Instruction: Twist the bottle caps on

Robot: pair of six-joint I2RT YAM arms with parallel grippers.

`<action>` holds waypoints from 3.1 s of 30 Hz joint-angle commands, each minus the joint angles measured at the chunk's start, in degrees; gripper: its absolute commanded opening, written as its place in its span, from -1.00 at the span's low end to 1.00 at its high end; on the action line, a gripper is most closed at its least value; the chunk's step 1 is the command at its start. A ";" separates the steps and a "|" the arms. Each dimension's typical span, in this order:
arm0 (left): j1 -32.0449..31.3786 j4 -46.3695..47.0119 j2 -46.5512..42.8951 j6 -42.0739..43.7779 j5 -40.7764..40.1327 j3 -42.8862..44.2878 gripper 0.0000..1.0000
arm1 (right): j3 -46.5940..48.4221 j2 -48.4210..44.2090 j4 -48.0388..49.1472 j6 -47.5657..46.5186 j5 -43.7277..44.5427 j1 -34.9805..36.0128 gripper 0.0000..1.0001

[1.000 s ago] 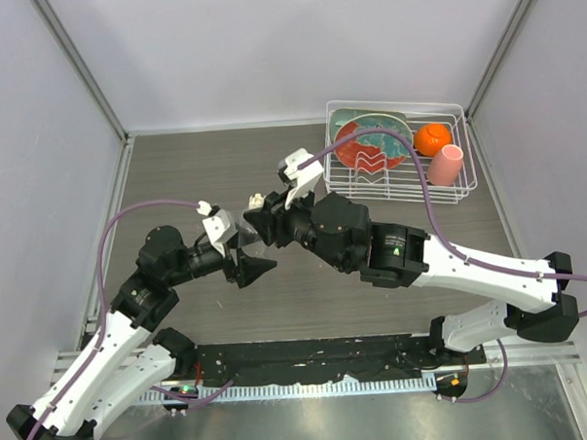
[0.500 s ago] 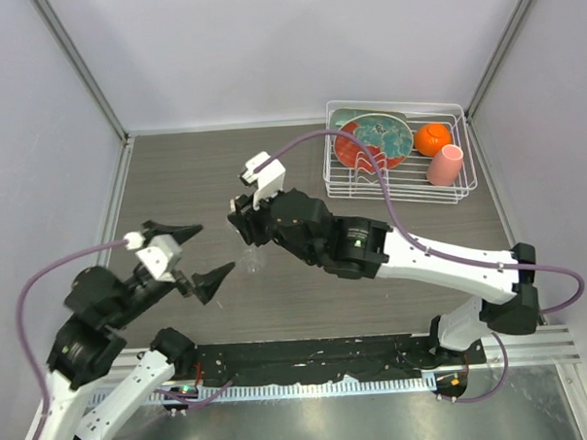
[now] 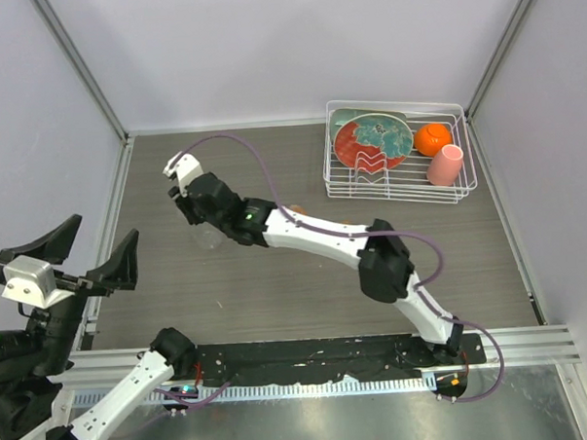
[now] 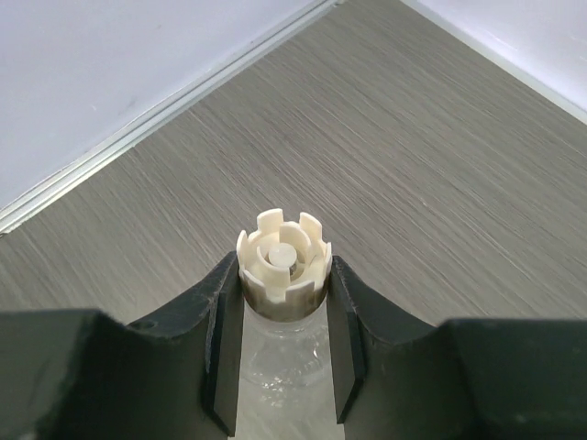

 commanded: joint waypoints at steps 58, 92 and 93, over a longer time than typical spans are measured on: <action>-1.49 -3.57 4.94 -6.82 -4.80 0.26 0.99 | -2.98 8.05 19.83 -4.34 -1.45 2.44 0.51; -1.57 -6.73 36.73 -1.81 19.93 10.80 0.99 | -47.35 -57.23 2.01 6.46 8.36 2.09 0.37; -1.57 -7.35 39.11 -2.42 22.07 11.50 0.97 | -48.49 -62.82 -0.01 7.60 14.31 2.18 0.33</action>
